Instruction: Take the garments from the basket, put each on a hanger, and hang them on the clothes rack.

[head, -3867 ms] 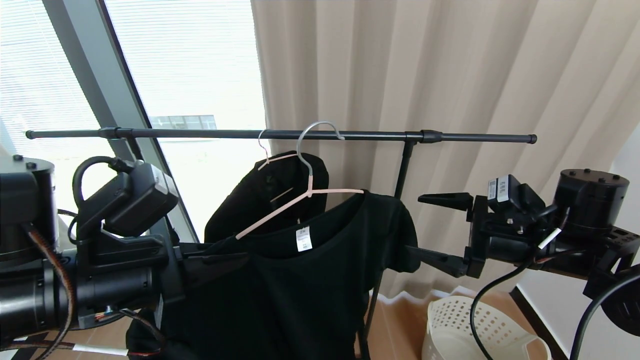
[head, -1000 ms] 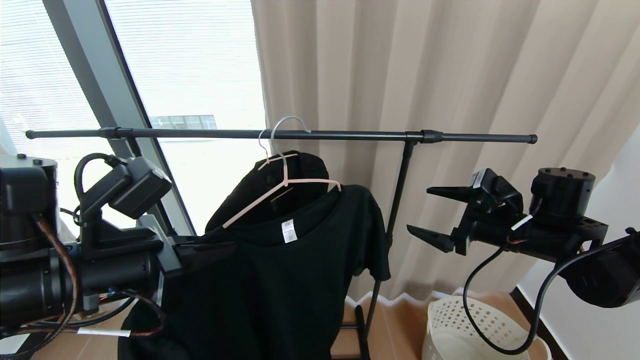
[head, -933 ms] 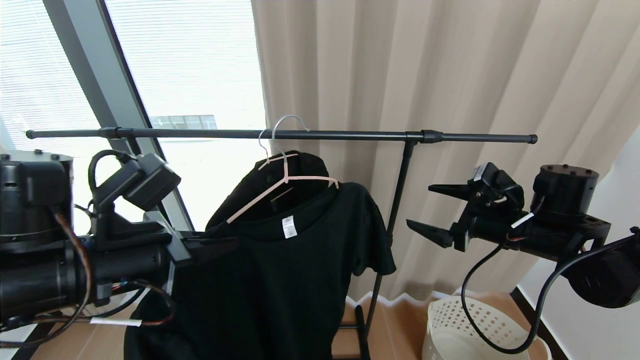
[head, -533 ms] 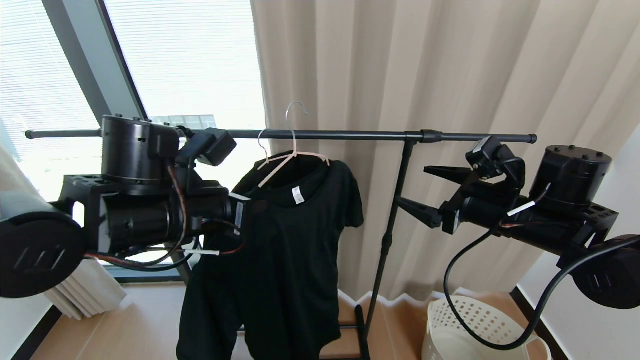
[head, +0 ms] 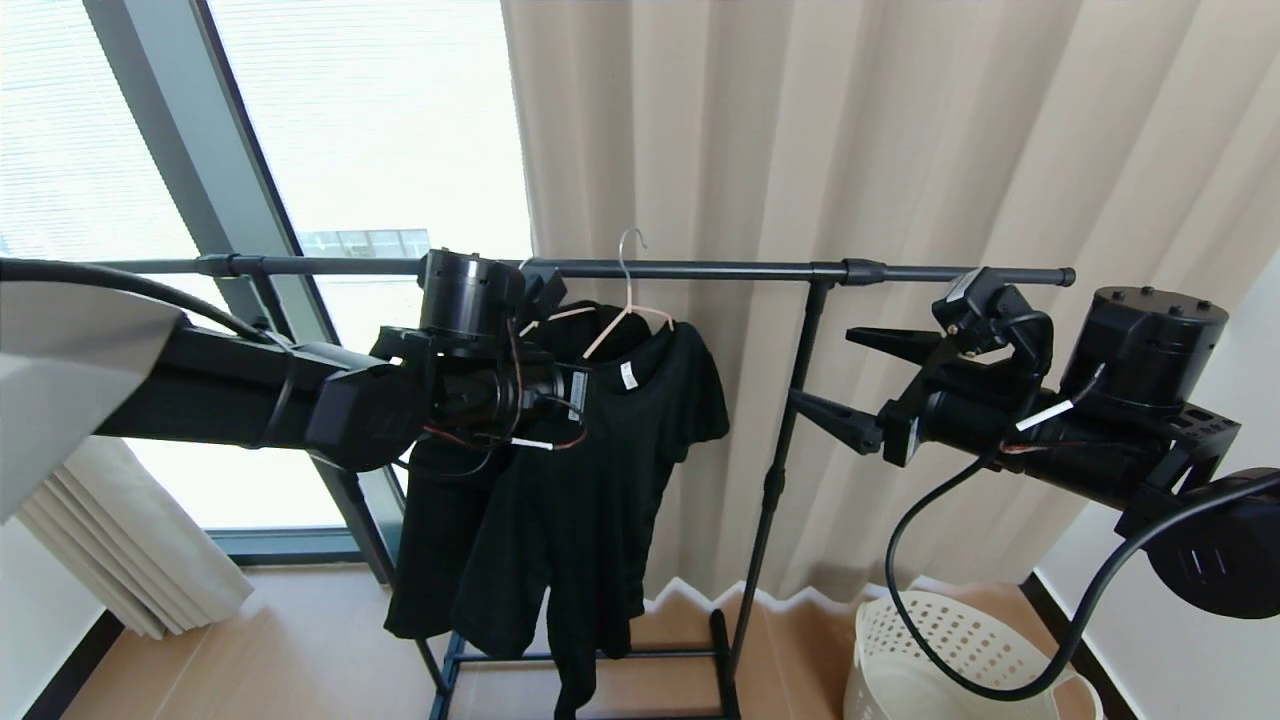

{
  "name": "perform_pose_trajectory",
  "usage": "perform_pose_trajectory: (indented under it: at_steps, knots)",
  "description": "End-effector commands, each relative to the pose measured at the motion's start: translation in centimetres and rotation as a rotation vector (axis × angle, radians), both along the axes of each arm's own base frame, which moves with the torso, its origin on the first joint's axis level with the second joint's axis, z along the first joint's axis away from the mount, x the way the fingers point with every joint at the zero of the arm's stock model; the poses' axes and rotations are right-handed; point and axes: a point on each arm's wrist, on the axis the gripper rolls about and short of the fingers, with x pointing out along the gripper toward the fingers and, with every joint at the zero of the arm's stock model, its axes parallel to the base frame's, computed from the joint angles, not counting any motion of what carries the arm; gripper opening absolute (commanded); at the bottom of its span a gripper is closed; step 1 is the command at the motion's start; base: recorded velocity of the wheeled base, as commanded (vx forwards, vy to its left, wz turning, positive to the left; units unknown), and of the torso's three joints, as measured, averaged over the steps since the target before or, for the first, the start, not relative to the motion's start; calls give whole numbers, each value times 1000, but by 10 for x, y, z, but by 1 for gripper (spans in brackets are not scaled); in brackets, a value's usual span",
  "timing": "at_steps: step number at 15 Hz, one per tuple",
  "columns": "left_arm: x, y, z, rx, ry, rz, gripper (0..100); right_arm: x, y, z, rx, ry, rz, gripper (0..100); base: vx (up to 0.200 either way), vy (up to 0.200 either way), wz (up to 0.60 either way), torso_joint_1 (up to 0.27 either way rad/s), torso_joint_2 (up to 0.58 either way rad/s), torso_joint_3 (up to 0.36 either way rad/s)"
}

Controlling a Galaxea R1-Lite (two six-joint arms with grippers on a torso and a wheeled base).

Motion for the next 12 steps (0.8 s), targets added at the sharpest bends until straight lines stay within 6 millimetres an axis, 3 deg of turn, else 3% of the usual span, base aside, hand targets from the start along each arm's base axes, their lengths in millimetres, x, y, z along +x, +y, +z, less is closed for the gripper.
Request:
perform_pose_trajectory:
  at_steps: [1, 4, 12]
  knots:
    - [20, -10, -19, 1, 20, 4, 0, 0, 0, -2, -2, 4, 0, 100, 0, 0, 0, 0, 0, 0]
    - [31, -16, -22, -28, 23, 16, 0, 0, 0, -2, -4, 6, 0, 100, 0, 0, 0, 0, 0, 0]
    - [32, -16, -35, -13, 55, 19, 0, 1, 0, -4, -5, 9, 0, 100, 0, 0, 0, 0, 0, 0]
